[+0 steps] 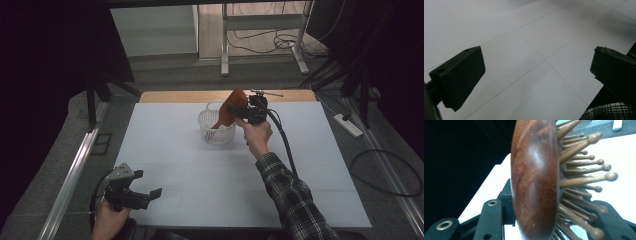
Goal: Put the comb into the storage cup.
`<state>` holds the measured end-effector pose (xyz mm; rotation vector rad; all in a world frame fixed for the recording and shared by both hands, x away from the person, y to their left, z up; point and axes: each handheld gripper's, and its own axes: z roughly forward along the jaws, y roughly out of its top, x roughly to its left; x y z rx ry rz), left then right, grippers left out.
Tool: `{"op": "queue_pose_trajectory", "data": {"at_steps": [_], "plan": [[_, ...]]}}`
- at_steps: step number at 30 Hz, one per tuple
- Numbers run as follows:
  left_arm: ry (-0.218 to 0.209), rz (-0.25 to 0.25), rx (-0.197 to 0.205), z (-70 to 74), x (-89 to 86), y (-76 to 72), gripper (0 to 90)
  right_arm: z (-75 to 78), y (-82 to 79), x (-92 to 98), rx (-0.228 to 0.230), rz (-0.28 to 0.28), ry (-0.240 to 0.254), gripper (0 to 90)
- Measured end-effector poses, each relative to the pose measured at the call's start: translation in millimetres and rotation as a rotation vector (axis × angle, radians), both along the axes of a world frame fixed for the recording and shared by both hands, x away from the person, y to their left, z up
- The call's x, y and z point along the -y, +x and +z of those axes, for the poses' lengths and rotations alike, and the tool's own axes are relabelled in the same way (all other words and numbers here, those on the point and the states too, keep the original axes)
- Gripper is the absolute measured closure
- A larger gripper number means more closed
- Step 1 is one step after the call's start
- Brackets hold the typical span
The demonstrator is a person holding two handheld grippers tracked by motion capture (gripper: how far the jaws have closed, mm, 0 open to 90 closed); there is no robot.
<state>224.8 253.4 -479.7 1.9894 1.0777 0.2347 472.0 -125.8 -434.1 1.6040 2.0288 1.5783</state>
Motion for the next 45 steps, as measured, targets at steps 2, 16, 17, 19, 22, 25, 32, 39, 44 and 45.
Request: {"op": "queue_pose_trajectory", "data": {"at_steps": [2,16,17,19,22,25,32,39,44,45], "plan": [[0.003,-0.001,-0.001,0.1,0.4,0.1,0.0,-3.8,0.5,3.9,-0.016,-0.01,0.019,48.8],[0.011,-0.004,-0.002,0.0,1.3,0.5,0.0,-8.6,0.2,7.0,-0.014,-0.018,0.003,41.4],[0.012,-0.004,-0.003,0.1,1.4,0.6,0.0,-8.7,0.4,7.3,-0.015,-0.014,0.001,40.8],[0.012,-0.005,-0.003,0.1,1.4,0.6,0.0,-8.5,0.6,8.0,-0.015,-0.009,-0.004,39.5],[0.011,-0.005,-0.004,0.0,1.3,0.7,0.0,-8.5,1.1,9.0,-0.022,0.001,-0.01,35.2],[0.013,-0.006,-0.004,0.0,1.4,0.7,0.0,-8.1,1.2,9.6,-0.019,0.011,-0.021,32.0],[0.013,-0.007,-0.006,0.0,1.5,0.8,0.0,-5.3,0.1,10.6,0.001,0.034,-0.051,24.8],[0.015,-0.005,-0.004,0.1,1.6,0.7,0.0,-2.7,-2.2,11.1,0.02,0.045,-0.091,20.9],[0.015,-0.004,-0.005,0.1,1.6,0.7,0.0,0.1,-3.8,13.0,0.036,0.054,-0.11,18.7],[0.014,-0.004,-0.005,0.1,1.6,0.7,0.0,0.5,-3.9,13.2,0.036,0.056,-0.112,18.5]]}}
